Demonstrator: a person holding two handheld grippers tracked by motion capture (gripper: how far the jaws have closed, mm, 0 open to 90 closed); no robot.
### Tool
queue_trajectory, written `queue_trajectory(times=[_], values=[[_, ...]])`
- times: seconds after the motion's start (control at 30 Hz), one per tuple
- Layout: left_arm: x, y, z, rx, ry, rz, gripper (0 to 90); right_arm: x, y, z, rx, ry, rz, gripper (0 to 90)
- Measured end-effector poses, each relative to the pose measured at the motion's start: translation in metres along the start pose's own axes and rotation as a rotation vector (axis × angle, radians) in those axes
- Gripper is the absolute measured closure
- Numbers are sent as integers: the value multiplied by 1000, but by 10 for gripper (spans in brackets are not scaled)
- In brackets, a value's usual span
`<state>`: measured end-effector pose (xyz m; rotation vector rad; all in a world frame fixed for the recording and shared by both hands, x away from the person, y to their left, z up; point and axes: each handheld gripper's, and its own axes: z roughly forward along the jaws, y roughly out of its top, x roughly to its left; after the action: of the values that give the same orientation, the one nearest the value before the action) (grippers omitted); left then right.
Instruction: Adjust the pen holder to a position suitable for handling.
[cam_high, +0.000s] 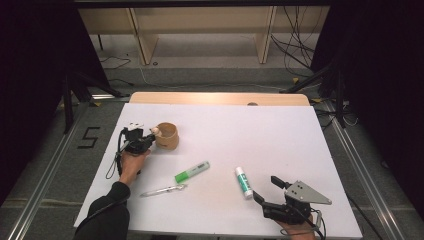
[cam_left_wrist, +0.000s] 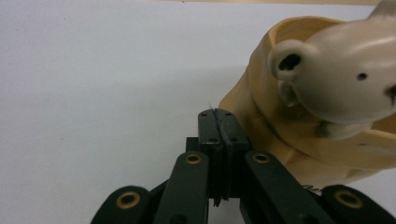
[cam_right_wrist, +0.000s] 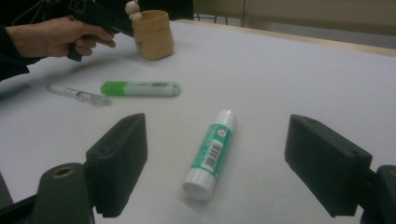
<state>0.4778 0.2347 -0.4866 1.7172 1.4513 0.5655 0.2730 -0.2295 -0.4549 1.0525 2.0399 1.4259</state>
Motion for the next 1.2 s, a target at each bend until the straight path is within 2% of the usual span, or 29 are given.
queue_trajectory(times=[0.17,0.3,0.37,0.4,0.43,0.47,0.5,0.53,0.57,0.73,1.2], values=[[-1,1,0,9,7,1,896,0,0,1,4,-1,2,222],[-6,2,2,14,-14,8,897,0,0,2,4,-2,3,222],[-16,2,3,20,-20,47,897,-1,0,2,7,-2,3,222],[-28,4,7,26,-19,82,896,-1,-1,2,9,-2,2,222],[-28,4,7,26,-19,82,896,-1,-1,2,9,-2,2,222],[-39,5,11,28,-32,90,896,-1,0,2,6,-6,5,223],[-39,5,11,28,-32,90,896,-1,0,2,6,-6,5,223],[-47,6,14,36,-50,92,896,-1,0,1,4,-7,7,223],[-47,6,14,36,-50,92,896,-1,0,1,4,-7,7,223],[-66,10,23,44,-62,110,896,-1,0,1,3,-4,4,224],[-100,17,39,62,-92,134,896,-1,0,1,10,-3,4,228]])
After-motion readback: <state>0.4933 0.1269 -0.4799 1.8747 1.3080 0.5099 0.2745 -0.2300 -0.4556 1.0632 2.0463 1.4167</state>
